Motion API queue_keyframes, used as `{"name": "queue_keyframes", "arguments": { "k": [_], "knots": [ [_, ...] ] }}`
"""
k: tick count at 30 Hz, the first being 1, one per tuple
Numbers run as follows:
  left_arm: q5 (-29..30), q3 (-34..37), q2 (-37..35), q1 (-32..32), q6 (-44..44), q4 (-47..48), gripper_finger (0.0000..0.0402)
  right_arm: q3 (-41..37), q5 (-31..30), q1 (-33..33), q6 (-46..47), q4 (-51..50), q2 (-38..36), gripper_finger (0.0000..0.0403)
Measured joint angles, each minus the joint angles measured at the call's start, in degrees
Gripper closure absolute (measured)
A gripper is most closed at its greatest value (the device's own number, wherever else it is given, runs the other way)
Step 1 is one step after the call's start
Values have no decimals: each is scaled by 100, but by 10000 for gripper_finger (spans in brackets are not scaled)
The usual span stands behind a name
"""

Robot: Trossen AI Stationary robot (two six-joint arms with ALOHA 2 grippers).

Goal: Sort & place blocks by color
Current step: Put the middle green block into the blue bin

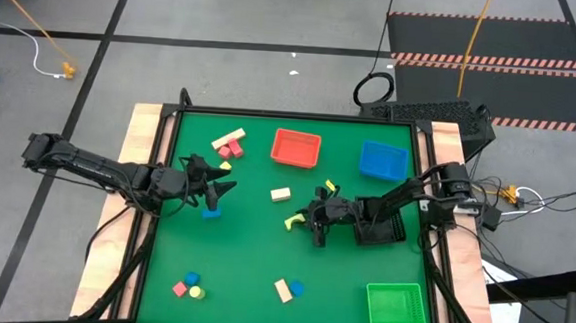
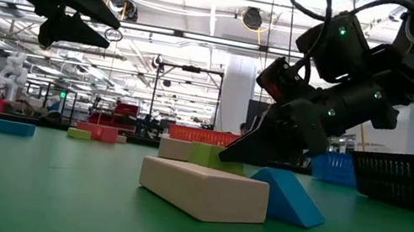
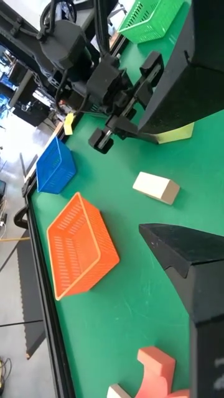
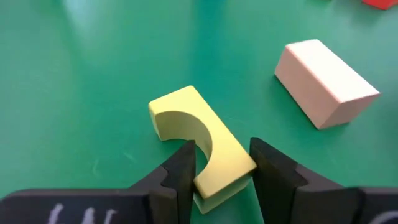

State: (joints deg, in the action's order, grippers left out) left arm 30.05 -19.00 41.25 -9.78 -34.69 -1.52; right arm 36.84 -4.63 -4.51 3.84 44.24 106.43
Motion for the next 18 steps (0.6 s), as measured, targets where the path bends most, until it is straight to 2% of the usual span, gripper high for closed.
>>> {"name": "queue_keyframes", "arguments": {
  "k": [6, 9, 13, 18],
  "knots": [
    [3, 0, 0, 0, -37, -24, 153, -7, -8, 179, -2, -166, -733, 290],
    [3, 0, 0, 0, -45, -53, 153, -4, -138, 292, -3, -761, -1382, 290],
    [4, 0, 0, 0, -167, -61, 153, -4, -966, 421, 2, -2002, -2366, 290],
    [5, 0, -2, 0, -183, -82, 153, -2, -2339, 580, 148, -3732, -3554, 290]
  ]
}}
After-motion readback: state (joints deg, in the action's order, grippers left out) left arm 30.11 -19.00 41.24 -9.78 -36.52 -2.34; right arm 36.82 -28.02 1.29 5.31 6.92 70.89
